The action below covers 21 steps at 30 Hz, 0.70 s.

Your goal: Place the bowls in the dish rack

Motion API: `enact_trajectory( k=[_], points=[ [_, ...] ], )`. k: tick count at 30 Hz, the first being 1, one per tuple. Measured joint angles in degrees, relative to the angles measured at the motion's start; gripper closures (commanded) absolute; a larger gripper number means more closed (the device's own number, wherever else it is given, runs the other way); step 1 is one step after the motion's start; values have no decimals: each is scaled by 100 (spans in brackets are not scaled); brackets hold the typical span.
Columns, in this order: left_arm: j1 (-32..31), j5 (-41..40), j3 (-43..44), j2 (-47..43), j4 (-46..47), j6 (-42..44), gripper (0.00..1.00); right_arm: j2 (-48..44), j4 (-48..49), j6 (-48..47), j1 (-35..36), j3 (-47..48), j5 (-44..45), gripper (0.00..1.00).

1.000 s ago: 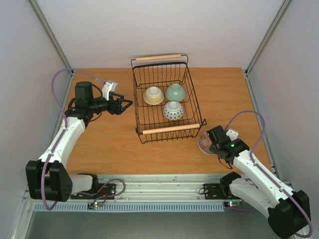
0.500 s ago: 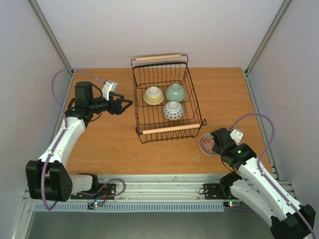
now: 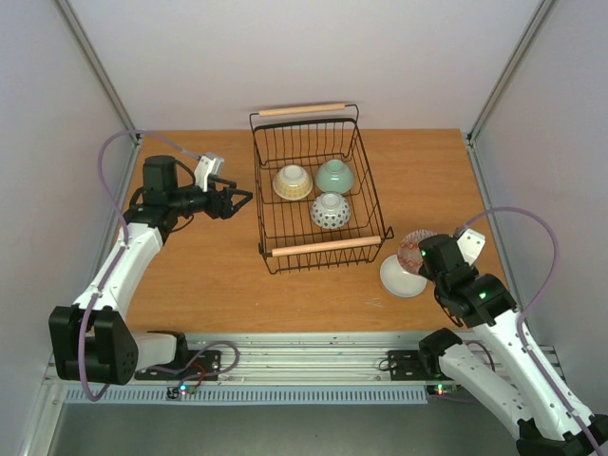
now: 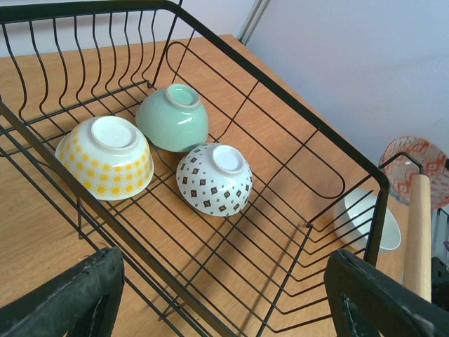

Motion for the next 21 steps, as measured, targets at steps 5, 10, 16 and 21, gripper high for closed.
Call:
enact_trajectory(
  k=[5,10,16,21],
  points=[
    [0,28,0,0,0,-11,21,269,-15,-247,0,745,501,99],
    [0,83,0,0,0,-11,21,643,382,-728,0,1320,807,99],
    [0,133,0,0,0,-9,21,1453,1502,-1388,2,1635,479,99],
    [0,153,0,0,-4,-9,21,2376,2232,-1674,111,1897,9,99]
  ],
)
